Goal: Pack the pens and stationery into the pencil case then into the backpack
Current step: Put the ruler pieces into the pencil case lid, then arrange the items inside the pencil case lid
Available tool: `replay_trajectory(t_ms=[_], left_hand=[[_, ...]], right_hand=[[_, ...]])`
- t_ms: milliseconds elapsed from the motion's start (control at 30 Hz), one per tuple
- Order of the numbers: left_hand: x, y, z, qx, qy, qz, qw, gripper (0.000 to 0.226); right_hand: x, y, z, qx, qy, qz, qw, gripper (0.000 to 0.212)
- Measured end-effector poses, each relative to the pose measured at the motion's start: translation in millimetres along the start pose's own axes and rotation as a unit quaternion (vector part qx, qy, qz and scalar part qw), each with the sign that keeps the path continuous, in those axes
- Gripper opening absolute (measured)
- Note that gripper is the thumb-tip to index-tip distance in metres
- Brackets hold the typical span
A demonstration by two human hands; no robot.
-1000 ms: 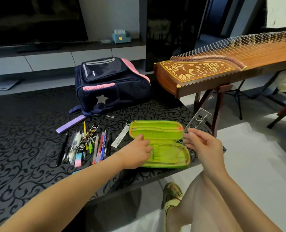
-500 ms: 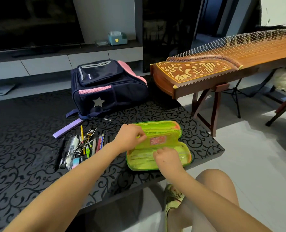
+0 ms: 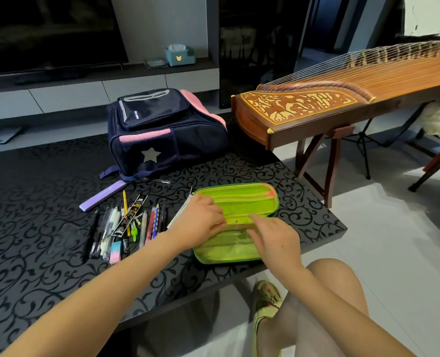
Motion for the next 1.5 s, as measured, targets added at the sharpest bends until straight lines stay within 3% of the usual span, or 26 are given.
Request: replay_trajectory(t_ms=[100, 200, 267, 400, 500, 633, 800, 867, 967, 1100, 1200, 1300, 1433, 1500], left_hand=[[10.5, 3.3, -3.1, 0.024, 0.031, 0.015, 0.999, 0.032], [11.2, 4.5, -7.8, 0.04, 0.026, 0.021, 0.999, 0.033], [9.8, 3.9, -11.2, 0.038, 0.009, 0.014, 0.999, 0.033], [-0.1, 5.0, -14.2, 0.026, -0.109, -0.018, 0.994, 0.031], [-11.2, 3.0, -12.0, 0.042, -0.219, -0.072, 0.972, 0.022], [-12.3, 3.2, -9.3, -0.008, -0.297, -0.191, 0.935, 0.021], [-8.6, 1.2, -22.6, -0.038, -0.309, -0.236, 0.921, 0.02], [-8.0, -1.6, -28.1, -0.045, -0.305, -0.236, 0.921, 0.02], [-5.6, -2.8, -36.7, -0.078, -0.289, -0.256, 0.919, 0.02], [-12.9, -5.7, -59.7, -0.09, -0.28, -0.214, 0.931, 0.018], [-34.1, -17.3, -97.8, -0.044, -0.365, -0.123, 0.922, 0.016], [-63.8, -35.0, -154.4, 0.004, -0.5, 0.038, 0.865, 0.018], [-92.7, -44.0, -223.3, -0.062, -0.62, 0.102, 0.776, 0.028], [-103.6, -39.8, -244.7, -0.099, -0.609, 0.102, 0.78, 0.037]], right_hand=[[-6.4, 4.2, 18.5, -0.028, -0.03, -0.023, 0.999, 0.035], [-16.6, 14.2, 32.0, -0.049, -0.076, 0.011, 0.996, 0.009], [-15.3, 15.2, 36.0, -0.05, -0.082, 0.022, 0.995, 0.011], [12.2, -10.4, 26.3, 0.059, 0.028, 0.046, 0.997, 0.013], [24.6, -34.1, 0.5, 0.108, -0.049, 0.091, 0.989, 0.009], [30.1, -19.8, -24.4, 0.037, -0.167, 0.037, 0.985, 0.007], [24.2, 7.9, -25.5, -0.034, -0.187, -0.049, 0.981, 0.024], [19.7, 5.7, -24.0, -0.065, -0.177, -0.051, 0.981, 0.042], [7.8, -8.9, -17.3, -0.053, -0.171, -0.021, 0.984, 0.045], [-26.3, -10.9, 3.2, -0.046, -0.174, 0.026, 0.983, 0.041], [-65.7, 6.0, 18.6, -0.087, -0.166, 0.063, 0.98, 0.035], [-106.9, 29.3, 28.8, -0.14, -0.16, 0.092, 0.973, 0.036], [-150.1, 49.5, 32.0, -0.184, -0.172, 0.107, 0.962, 0.025], [-161.3, 55.0, 30.5, -0.195, -0.171, 0.112, 0.959, 0.022]])
Point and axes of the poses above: each hand's wrist, its own z-axis towards the middle knuckle, its own y-axis out of the palm, x = y × z, the point moved 3 cm from there along z, towards the middle knuckle, and after that the axes turned 6 degrees about x, right-handed, at the moved point
